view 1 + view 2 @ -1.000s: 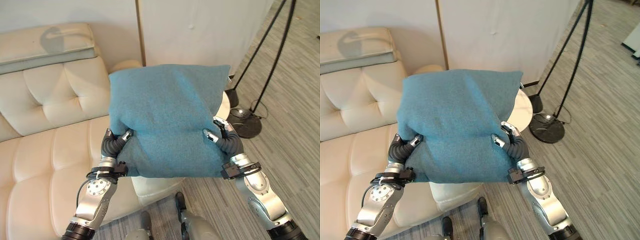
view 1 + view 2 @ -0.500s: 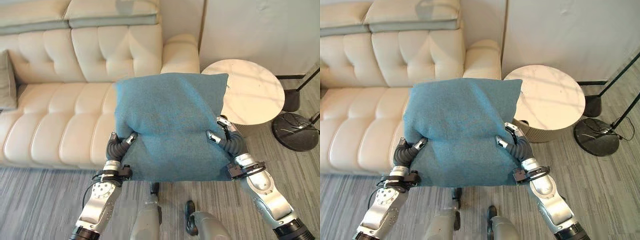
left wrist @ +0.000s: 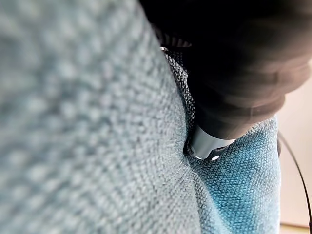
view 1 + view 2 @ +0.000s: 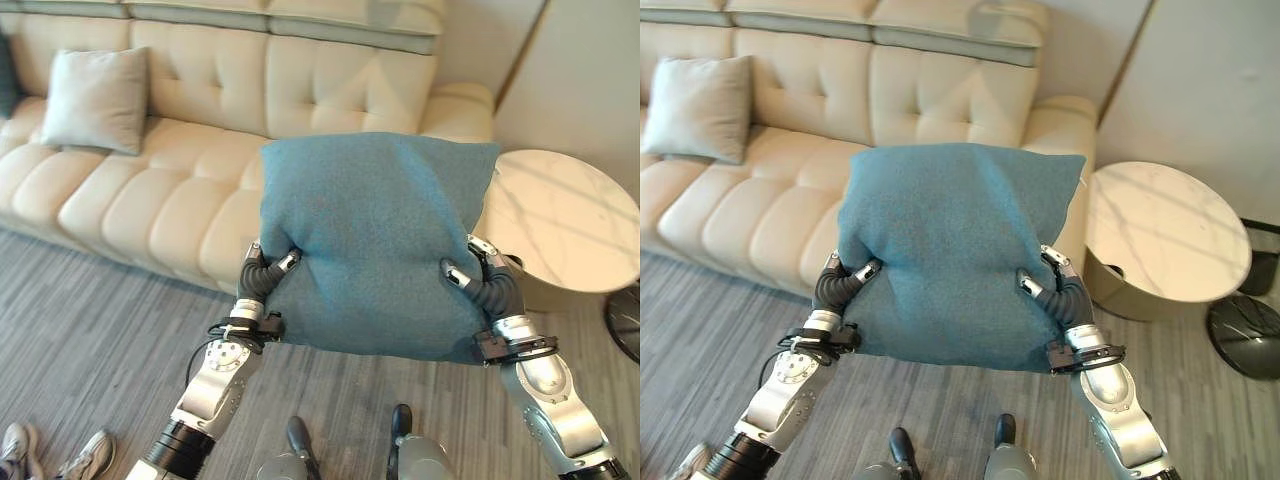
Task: Pick up all the scattered cushions and arrange them neatly on the sofa.
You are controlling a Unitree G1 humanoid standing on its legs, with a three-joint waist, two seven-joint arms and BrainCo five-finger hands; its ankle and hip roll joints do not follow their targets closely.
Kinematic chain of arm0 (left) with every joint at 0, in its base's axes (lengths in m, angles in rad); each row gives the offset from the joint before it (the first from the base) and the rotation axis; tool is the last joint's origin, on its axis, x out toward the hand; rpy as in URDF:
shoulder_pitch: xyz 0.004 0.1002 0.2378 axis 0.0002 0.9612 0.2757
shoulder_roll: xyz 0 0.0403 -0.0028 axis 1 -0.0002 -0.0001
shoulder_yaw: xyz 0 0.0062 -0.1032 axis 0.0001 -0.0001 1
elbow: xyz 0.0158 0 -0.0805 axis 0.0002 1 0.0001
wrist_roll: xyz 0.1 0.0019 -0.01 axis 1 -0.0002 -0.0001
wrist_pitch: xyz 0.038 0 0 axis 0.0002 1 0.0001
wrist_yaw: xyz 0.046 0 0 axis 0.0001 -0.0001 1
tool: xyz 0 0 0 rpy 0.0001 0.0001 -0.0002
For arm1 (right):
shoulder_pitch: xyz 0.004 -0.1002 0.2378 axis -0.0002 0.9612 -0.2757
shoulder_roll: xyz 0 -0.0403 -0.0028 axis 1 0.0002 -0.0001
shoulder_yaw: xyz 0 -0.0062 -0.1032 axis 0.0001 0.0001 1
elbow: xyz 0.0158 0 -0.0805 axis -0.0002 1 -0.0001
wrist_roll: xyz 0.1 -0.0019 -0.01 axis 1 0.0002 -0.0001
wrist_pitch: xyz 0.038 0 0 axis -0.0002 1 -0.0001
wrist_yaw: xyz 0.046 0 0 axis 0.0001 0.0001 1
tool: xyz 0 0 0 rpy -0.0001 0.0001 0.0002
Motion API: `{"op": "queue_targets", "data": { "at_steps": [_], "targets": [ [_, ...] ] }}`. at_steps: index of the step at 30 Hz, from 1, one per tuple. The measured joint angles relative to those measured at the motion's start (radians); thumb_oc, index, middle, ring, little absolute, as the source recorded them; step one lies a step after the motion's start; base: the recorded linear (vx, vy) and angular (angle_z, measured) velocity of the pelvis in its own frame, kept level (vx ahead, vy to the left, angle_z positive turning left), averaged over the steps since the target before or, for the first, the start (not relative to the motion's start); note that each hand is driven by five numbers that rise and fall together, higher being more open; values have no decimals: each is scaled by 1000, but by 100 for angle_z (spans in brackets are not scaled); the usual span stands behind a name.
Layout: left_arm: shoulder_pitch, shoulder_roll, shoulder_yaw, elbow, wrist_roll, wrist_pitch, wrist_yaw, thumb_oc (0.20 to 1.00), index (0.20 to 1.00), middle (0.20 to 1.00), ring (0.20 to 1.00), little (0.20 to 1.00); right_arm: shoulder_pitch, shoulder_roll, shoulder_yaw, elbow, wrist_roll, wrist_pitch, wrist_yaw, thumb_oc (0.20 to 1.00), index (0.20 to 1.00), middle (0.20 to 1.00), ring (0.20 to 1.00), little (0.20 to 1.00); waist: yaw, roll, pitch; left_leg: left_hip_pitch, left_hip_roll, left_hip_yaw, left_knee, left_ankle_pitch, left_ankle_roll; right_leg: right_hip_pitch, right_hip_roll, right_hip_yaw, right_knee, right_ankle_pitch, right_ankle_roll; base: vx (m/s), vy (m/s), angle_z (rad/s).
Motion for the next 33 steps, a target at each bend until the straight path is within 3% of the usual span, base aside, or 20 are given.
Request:
{"op": "queue_targets", "data": {
  "at_steps": [4,9,13,14,15,16,17,18,19,22,23,24,25,26,27,29,30,31,32,33],
  "targets": [
    [41,16,19,0,0,1,-1,200,200,200,200,200,-10,12,34,1,0,4,5,200,200,200,200,200,34,-22,-12,0,-20,-3,-2,-5,16,20,-6,2,-43,35,12,84,247,-1],
    [45,18,20,2,0,4,-1,200,200,200,200,200,-14,29,37,1,2,4,5,200,200,200,200,200,32,-49,-23,-4,-31,-13,0,-14,33,-8,-20,17,10,26,18,69,240,1],
    [27,3,17,27,0,6,-3,200,200,200,200,200,-22,20,35,1,2,5,4,200,200,200,200,200,1,-41,-22,-49,-52,-60,66,-66,71,-134,-75,74,288,3,24,132,181,36],
    [32,11,15,44,0,8,-4,200,200,200,200,200,-17,23,56,1,1,5,4,200,200,200,200,200,-6,-47,-24,-37,-68,-85,62,-66,89,-214,-84,167,436,-40,33,350,183,39],
    [36,20,30,58,0,2,-6,200,200,200,200,200,-33,26,66,-1,1,5,19,200,200,200,200,200,16,-59,-24,-60,-76,-109,72,-86,126,-318,14,213,493,-122,2,568,210,40],
    [35,20,29,64,0,3,-6,200,200,200,200,200,-38,27,67,-3,2,5,20,200,200,200,200,200,15,-55,-21,-69,-77,-116,72,-88,127,-346,48,212,486,-130,-3,514,108,9],
    [35,22,25,67,0,3,-6,200,200,200,200,200,-77,26,80,-3,11,5,20,200,200,200,200,200,11,-50,8,-71,-75,-125,62,-86,129,-379,102,155,330,-140,27,576,21,35],
    [35,25,24,69,0,9,-6,200,200,200,200,200,-99,25,81,-4,12,5,21,200,200,200,200,200,-8,-50,22,-70,-76,-119,63,-78,137,-373,109,106,192,-124,39,365,-5,46],
    [37,19,22,76,0,11,-9,200,200,200,200,200,-100,24,77,-4,13,5,21,200,200,200,200,200,-18,-57,29,-56,-86,-115,65,-74,142,-388,101,95,152,-116,36,535,-69,57],
    [70,3,16,89,1,15,-20,200,200,200,200,200,-86,23,78,1,14,5,29,200,200,200,200,200,-30,-65,31,11,-102,-133,63,-105,98,-385,58,11,135,-104,24,430,-105,39],
    [75,2,16,87,1,16,-21,200,200,200,200,200,-79,23,74,0,16,3,36,200,200,200,200,200,-29,-63,28,22,-102,-145,57,-112,88,-379,52,17,160,-98,16,442,-138,51],
    [87,-1,11,74,1,16,-23,200,200,200,200,200,-60,23,59,0,33,2,53,200,200,200,200,200,-32,-59,24,43,-96,-177,57,-134,58,-359,44,45,253,-90,-13,319,-135,52],
    [90,-2,4,74,1,16,-25,200,200,200,200,200,-45,23,52,0,36,2,55,200,200,200,200,200,-37,-64,16,55,-99,-196,65,-149,35,-332,44,50,254,-73,-16,220,-110,51],
    [92,-14,5,74,1,20,-28,200,200,200,200,200,-49,7,52,9,43,1,56,200,200,200,200,200,-34,-37,11,63,-65,-217,90,-163,5,-299,83,33,229,-20,-61,329,-156,37],
    [86,-17,1,76,0,24,-29,200,200,200,200,200,-54,-1,49,23,44,2,56,200,200,200,200,200,-35,-22,9,34,-40,-217,181,-180,-40,-273,106,23,210,-29,-76,385,-168,9],
    [85,-14,-4,75,0,27,-33,200,200,200,200,200,-52,-27,48,23,48,2,56,200,200,200,200,200,-38,-16,2,-9,7,-209,384,-210,-61,-219,144,11,195,-44,-118,363,-101,-18],
    [84,-14,-4,75,0,27,-38,200,200,200,200,200,-58,-43,51,37,49,-4,56,200,200,200,200,200,-53,-13,2,-29,31,-209,500,-199,-80,-169,173,28,162,-54,-126,178,21,-34],
    [84,-14,-5,75,0,28,-43,200,200,200,200,200,-53,-46,50,37,49,-4,55,200,200,200,200,200,-59,-12,-8,-39,39,-203,531,-205,-80,-141,191,45,134,-52,-127,365,74,-72],
    [83,-17,-3,75,0,27,-48,200,200,200,200,200,-52,-50,49,31,49,-4,55,200,200,200,200,200,-50,-19,-26,-35,36,-156,503,-215,-70,-113,206,78,89,-19,-155,161,52,-83],
    [77,-22,-3,74,0,27,-51,200,200,200,200,200,-51,-58,43,19,48,-5,55,200,200,200,200,200,-62,-22,-30,-40,27,-149,459,-216,-69,-98,216,111,63,-14,-157,326,96,-108]
  ]
}}
